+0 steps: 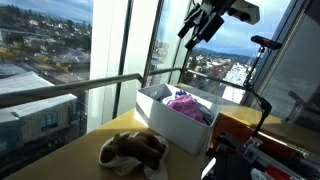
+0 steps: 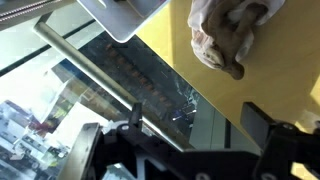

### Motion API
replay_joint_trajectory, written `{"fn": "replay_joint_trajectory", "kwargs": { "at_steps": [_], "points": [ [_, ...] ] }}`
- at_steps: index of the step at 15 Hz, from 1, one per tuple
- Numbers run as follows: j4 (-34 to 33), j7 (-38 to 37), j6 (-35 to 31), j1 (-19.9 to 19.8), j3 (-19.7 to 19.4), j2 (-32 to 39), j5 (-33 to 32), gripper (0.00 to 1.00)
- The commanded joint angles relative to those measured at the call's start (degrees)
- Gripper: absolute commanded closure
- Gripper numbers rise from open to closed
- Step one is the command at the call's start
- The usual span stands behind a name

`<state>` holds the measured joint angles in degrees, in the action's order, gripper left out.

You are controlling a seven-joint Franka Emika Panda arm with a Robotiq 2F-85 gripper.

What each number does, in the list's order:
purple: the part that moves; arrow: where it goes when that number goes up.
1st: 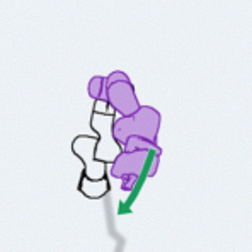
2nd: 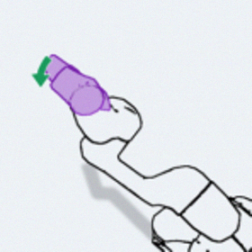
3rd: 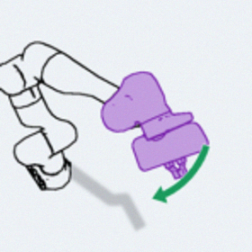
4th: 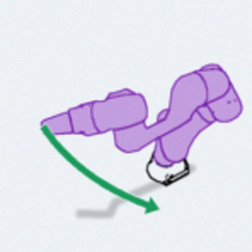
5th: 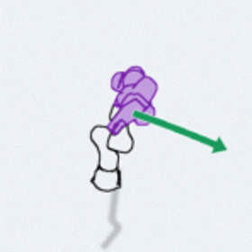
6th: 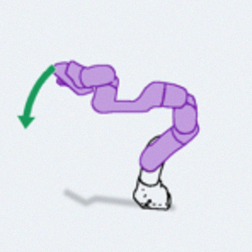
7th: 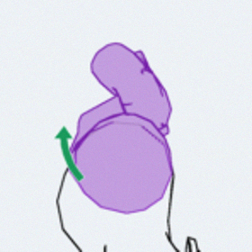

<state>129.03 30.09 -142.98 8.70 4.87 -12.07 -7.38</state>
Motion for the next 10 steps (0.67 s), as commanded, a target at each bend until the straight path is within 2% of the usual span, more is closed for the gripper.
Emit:
{"fn": "replay_joint_trajectory", "kwargs": {
  "at_steps": [1,4,10],
  "points": [
    [-1.4,-4.0,-3.9,2.1,3.7,8.9,-3.8,0.0],
    [-2.0,-4.9,-7.1,1.8,4.4,16.7,-8.4,0.0],
    [-6.0,-6.9,-13.2,0.9,2.0,32.5,-15.8,0.0]
  ]
}}
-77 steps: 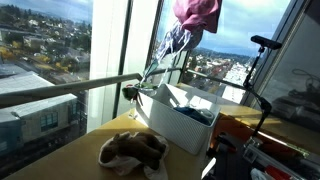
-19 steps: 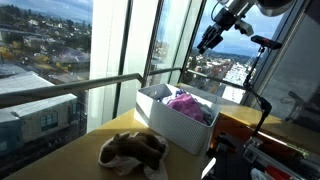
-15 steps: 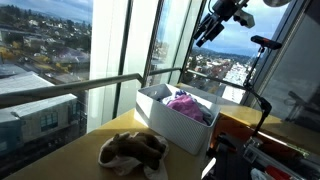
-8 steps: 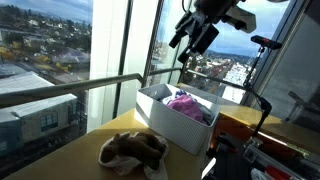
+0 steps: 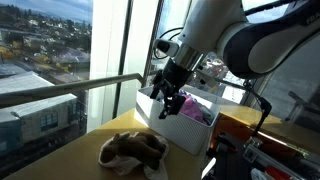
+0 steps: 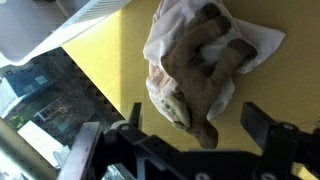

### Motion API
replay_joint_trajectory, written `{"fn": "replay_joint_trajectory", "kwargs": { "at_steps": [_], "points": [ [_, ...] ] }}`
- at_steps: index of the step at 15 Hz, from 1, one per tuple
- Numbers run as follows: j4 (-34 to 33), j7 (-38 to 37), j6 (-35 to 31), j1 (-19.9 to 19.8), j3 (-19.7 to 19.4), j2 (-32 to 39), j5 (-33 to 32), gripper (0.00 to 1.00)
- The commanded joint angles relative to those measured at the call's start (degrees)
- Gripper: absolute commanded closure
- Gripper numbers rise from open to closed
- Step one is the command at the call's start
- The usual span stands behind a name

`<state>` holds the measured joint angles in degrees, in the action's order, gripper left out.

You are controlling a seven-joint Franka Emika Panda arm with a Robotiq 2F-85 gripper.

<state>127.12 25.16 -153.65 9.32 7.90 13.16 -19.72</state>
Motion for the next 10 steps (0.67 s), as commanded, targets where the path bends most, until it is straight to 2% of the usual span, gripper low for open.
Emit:
{"fn": "replay_joint_trajectory", "kwargs": {
  "at_steps": [1,5,10],
  "points": [
    [-5.4,-2.6,-3.4,0.6,-1.4,9.9,-4.3,0.0],
    [-10.1,-4.1,-5.6,1.8,-2.8,18.7,-5.7,0.0],
    [-14.7,-3.6,-6.2,1.4,-4.2,26.1,-5.3,0.0]
  ]
}}
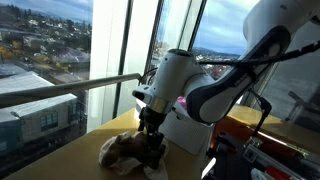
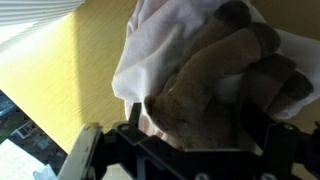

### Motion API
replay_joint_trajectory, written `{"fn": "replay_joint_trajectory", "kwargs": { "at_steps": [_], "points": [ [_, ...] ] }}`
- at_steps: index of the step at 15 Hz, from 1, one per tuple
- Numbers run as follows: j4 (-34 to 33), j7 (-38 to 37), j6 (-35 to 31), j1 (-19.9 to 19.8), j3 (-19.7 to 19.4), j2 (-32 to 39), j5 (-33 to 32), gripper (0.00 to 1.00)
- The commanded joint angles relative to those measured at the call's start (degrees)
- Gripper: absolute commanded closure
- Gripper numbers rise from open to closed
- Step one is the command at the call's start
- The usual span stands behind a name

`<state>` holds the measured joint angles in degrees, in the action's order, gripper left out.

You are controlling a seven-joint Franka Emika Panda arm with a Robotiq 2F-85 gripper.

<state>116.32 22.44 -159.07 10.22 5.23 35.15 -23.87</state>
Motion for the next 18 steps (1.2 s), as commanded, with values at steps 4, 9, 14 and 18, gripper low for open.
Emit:
{"fn": "replay_joint_trajectory", "kwargs": {
  "at_steps": [4,9,14,18],
  "points": [
    [-6.2,-1.1,-0.4,0.2,-1.8,7.7,-0.4,0.0],
    [-6.4,-1.6,-0.2,-0.2,-2.0,9.9,0.0,0.0],
    [-6.6,-1.7,0.5,-1.4,-1.7,8.8,0.8,0.42],
    [-4.9,-1.7,1.1,-2.8,-1.2,5.8,1.6,0.72]
  ]
}}
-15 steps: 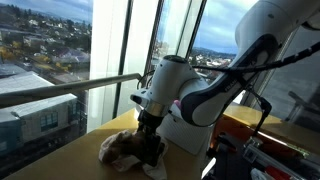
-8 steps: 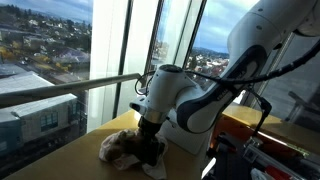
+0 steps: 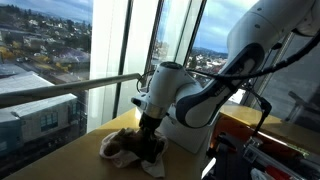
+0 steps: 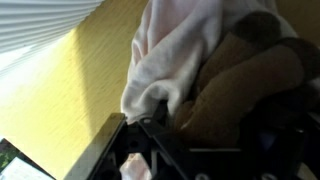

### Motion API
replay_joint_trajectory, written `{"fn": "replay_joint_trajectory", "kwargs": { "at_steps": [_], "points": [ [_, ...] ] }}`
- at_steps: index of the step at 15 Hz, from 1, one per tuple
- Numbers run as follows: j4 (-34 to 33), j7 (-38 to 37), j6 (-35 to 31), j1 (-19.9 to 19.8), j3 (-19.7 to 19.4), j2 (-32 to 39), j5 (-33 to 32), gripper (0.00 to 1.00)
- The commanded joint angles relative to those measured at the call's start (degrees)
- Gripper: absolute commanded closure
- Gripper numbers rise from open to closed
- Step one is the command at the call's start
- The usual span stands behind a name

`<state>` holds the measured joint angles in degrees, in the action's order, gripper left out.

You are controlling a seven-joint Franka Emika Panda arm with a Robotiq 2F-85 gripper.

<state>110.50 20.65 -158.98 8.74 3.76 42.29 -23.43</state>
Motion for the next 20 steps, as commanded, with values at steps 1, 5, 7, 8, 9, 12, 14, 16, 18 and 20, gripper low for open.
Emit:
{"fn": "replay_joint_trajectory", "kwargs": {
  "at_steps": [1,5,7,8,9,12,14,16,18,20],
  "points": [
    [1.6,0.1,1.2,-2.0,0.5,-2.3,1.6,0.78],
    [4.7,0.6,2.1,-4.5,1.3,-6.8,3.3,1.0],
    [6.5,0.9,2.8,-5.2,1.9,-10.3,3.8,1.0],
    [7.3,1.2,3.2,-5.4,2.5,-12.3,4.2,1.0],
    [8.1,1.4,3.6,-5.4,2.9,-14.1,4.4,1.0],
    [10.2,2.6,6.0,-5.3,5.3,-20.6,6.0,1.0],
    [10.9,4.3,8.0,-5.7,7.1,-25.0,8.3,1.0],
    [10.5,7.2,10.6,-6.6,7.9,-29.7,11.1,1.0],
    [9.3,9.5,12.2,-7.1,6.6,-33.4,12.7,1.0],
    [8.3,11.1,12.9,-8.2,4.5,-36.7,13.0,1.0]
  ]
}}
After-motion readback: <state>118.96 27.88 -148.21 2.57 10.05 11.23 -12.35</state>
